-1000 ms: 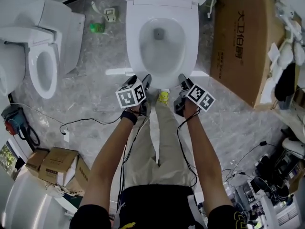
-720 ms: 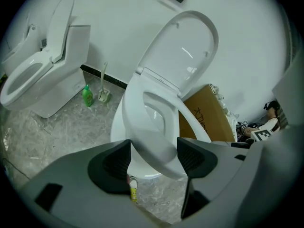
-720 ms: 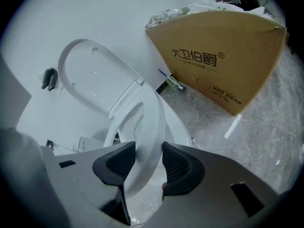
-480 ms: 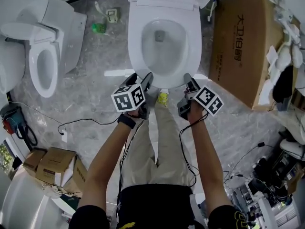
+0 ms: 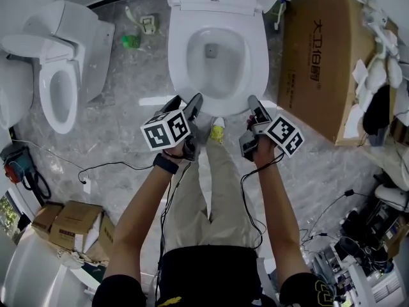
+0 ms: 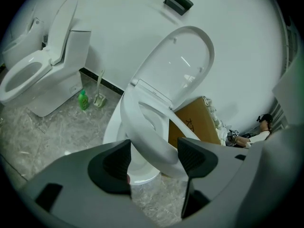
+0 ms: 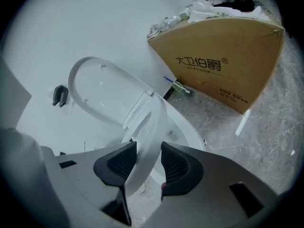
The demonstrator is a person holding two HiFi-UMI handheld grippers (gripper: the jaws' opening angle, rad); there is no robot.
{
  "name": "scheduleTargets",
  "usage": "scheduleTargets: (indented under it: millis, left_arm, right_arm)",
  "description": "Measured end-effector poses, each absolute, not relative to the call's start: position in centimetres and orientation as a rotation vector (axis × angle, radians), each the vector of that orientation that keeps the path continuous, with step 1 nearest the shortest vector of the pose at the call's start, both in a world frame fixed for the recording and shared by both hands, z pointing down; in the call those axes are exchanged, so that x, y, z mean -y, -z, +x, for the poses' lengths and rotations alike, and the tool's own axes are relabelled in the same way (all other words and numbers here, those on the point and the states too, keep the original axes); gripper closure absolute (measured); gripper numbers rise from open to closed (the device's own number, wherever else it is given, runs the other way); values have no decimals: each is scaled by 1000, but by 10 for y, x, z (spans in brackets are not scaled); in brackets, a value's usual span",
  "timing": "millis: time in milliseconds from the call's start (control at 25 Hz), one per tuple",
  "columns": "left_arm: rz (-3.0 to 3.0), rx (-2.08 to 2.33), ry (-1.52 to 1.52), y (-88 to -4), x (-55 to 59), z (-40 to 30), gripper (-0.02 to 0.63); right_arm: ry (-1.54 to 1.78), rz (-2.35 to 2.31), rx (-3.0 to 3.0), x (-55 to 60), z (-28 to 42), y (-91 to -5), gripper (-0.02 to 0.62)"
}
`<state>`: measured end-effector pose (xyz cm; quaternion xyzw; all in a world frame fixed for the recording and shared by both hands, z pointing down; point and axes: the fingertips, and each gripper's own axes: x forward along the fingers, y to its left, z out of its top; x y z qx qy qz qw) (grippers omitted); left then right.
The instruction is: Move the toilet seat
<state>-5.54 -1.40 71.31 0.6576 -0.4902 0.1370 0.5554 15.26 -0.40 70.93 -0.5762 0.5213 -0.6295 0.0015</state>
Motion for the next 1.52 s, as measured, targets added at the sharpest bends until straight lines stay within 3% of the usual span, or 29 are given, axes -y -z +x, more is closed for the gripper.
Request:
scheduleTargets:
  millis: [1520]
  left_arm:
    - [1512, 1031, 192, -605, 126, -55, 279]
  right_arm:
    - [1773, -1402, -1501, 112, 153, -600, 387]
